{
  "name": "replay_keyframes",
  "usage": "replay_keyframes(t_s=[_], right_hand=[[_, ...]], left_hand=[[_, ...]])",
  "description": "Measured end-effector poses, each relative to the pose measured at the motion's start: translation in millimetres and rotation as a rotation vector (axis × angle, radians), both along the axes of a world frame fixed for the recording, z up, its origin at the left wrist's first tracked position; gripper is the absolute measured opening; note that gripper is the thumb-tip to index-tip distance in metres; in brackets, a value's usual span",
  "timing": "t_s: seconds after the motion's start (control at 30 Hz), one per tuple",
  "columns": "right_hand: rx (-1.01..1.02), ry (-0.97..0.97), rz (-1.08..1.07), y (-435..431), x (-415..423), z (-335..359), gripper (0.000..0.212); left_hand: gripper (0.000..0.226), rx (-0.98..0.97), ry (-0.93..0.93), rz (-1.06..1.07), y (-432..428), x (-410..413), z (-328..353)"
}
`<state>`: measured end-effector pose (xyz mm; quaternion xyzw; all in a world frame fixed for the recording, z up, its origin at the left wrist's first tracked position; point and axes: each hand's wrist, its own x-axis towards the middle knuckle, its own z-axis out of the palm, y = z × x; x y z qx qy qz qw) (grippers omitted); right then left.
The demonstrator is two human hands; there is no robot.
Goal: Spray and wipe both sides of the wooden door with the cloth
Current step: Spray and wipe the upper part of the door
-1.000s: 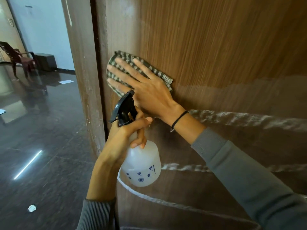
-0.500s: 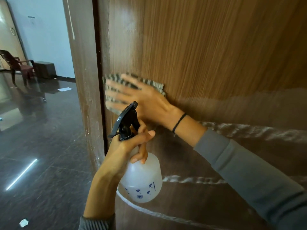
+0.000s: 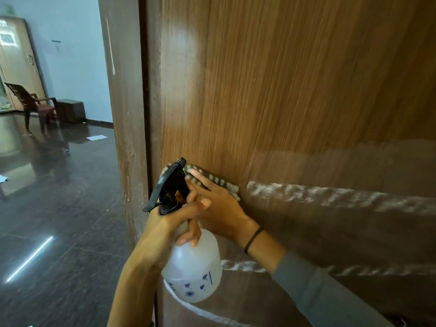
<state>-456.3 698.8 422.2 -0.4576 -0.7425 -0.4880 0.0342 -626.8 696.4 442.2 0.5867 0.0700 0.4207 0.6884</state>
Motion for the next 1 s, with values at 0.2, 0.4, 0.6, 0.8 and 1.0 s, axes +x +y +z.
replay_keyframes(t_s=[0.2, 0.4, 0.6, 0.8, 1.0], right_hand=[[0.008, 0.317, -0.010, -42, 27, -28, 0.057], [0.112, 0.628, -0.035, -111, 45, -38, 0.060], [0.287, 0.941, -0.001, -170, 64, -21, 0.061], [0.433, 0.958, 0.139, -169, 64, 12, 0.066], [0.411, 0.774, -0.006, -88, 38, 25, 0.062]], left_hand=[[0.022, -0.007, 0.068, 0.004, -11, 11, -8], [0.022, 0.016, 0.138, -0.103, -30, 32, -11], [0.021, 0.110, 0.250, -0.221, -49, 58, -11], [0.042, -0.011, 0.312, -0.035, -46, 65, -16], [0.034, 0.030, 0.203, -0.094, -31, 46, -12]])
